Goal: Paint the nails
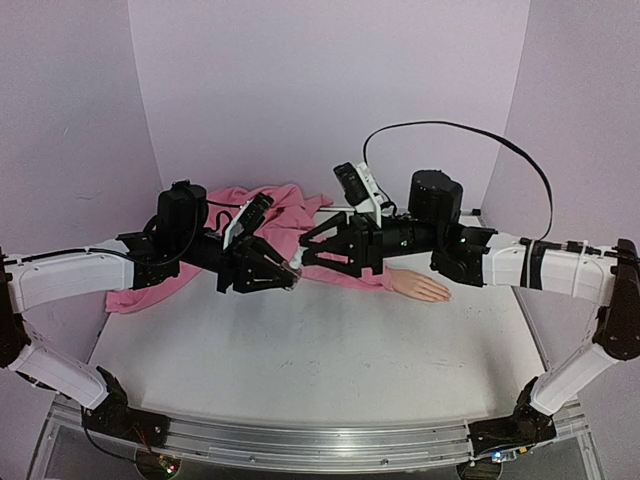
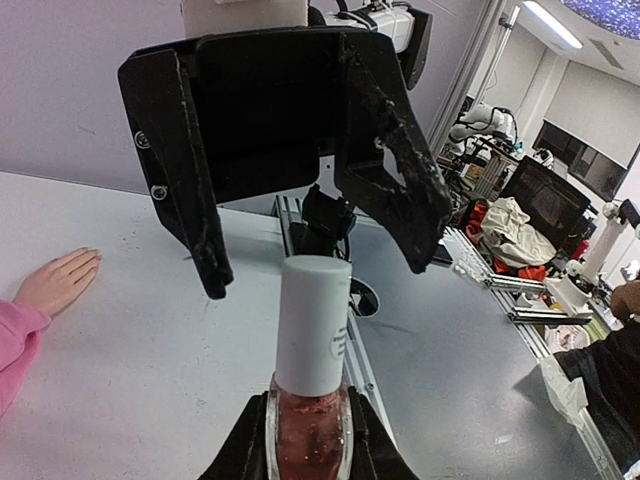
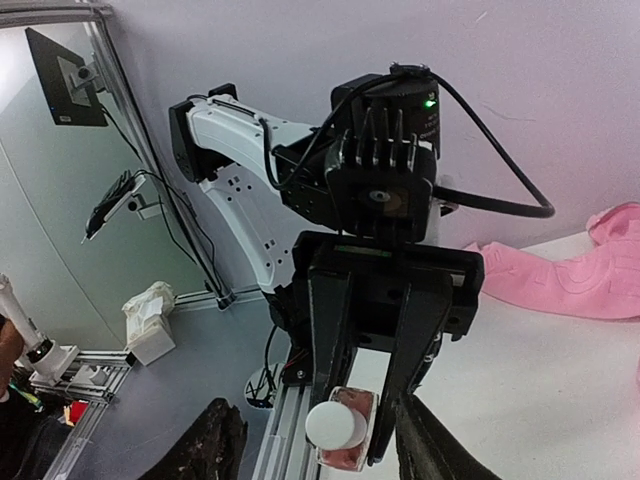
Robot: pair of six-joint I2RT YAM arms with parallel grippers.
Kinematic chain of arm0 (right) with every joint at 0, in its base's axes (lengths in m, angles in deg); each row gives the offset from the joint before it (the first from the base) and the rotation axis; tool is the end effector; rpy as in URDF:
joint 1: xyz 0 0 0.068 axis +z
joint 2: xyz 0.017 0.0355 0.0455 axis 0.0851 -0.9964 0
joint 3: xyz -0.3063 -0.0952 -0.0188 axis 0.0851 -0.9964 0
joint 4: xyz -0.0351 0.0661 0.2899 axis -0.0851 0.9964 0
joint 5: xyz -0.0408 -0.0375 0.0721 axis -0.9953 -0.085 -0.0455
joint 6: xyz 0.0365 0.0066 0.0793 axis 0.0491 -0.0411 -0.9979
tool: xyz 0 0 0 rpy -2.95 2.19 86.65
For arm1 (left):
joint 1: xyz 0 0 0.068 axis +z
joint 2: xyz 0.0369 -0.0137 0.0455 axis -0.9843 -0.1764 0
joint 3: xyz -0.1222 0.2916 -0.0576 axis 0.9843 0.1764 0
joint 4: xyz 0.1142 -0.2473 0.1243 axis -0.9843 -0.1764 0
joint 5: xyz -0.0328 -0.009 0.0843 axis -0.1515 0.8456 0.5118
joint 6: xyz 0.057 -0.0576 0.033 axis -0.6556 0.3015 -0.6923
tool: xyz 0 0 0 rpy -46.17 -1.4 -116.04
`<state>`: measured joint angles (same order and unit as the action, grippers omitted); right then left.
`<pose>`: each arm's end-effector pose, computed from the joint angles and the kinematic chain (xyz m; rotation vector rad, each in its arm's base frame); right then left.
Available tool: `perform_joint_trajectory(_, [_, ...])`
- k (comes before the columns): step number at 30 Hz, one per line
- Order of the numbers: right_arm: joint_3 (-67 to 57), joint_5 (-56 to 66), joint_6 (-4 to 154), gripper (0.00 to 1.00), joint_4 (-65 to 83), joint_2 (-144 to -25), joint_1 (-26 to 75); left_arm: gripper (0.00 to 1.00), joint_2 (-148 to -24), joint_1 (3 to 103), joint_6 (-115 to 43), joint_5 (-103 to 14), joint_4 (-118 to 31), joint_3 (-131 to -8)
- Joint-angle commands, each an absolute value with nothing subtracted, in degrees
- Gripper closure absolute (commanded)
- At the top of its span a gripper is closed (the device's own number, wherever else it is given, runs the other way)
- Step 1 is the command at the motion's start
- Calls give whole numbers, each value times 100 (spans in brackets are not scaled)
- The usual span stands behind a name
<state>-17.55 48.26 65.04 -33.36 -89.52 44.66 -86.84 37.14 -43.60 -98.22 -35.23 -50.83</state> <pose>0.2142 0.3440 0.4095 -1.1793 0.9902 1.4922 0.2033 -0.2808 0.3411 1.3757 1.3524 -1.5088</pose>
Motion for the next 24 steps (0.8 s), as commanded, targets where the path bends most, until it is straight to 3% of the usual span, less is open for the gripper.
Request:
perform_joint_trajectory(1, [-1535,5310,6285,48,-4140,-9127,4458,100,-8696,3688,-4231,-10189,-3144,-5415])
perform_joint_trajectory(24, [-1323,5592,6053,80,-4526,-9557,4583,100,-8639,3686,-4149,-9834,-3039,-5345])
